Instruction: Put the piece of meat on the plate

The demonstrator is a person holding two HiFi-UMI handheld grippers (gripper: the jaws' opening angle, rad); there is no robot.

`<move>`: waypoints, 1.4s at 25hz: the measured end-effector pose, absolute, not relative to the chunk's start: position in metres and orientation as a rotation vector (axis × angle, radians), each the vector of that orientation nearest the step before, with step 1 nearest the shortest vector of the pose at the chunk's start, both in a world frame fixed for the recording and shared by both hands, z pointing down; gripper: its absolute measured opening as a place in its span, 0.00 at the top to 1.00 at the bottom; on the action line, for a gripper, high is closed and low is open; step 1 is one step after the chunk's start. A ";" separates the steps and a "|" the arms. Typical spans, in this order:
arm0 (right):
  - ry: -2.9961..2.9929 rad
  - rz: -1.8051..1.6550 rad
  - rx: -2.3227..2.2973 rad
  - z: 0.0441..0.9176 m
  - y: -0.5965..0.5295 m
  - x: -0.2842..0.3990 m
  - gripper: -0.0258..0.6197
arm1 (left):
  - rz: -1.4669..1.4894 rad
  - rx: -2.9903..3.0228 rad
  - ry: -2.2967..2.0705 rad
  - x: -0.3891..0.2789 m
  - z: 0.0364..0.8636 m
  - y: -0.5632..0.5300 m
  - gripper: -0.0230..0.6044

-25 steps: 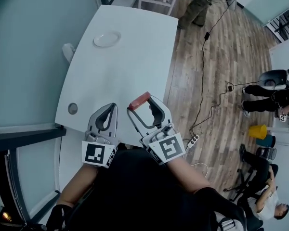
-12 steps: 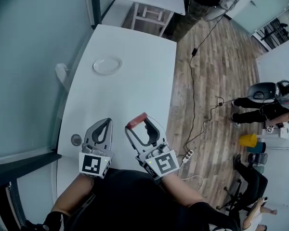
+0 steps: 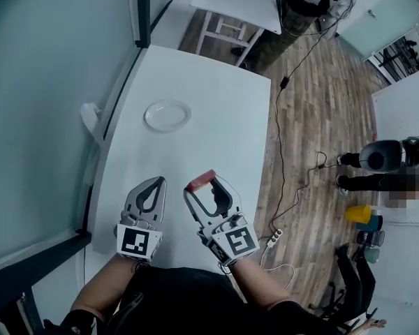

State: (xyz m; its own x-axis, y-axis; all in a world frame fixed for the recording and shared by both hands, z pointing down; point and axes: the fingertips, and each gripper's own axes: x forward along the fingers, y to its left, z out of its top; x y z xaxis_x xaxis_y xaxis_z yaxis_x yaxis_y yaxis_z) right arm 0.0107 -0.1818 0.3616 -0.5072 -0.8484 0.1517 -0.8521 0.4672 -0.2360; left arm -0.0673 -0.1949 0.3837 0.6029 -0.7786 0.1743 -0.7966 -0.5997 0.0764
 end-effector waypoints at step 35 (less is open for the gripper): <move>-2.353 0.391 1.474 0.527 -0.395 -0.026 0.52 | 0.345 2.616 -1.449 -0.092 0.493 -0.400 0.98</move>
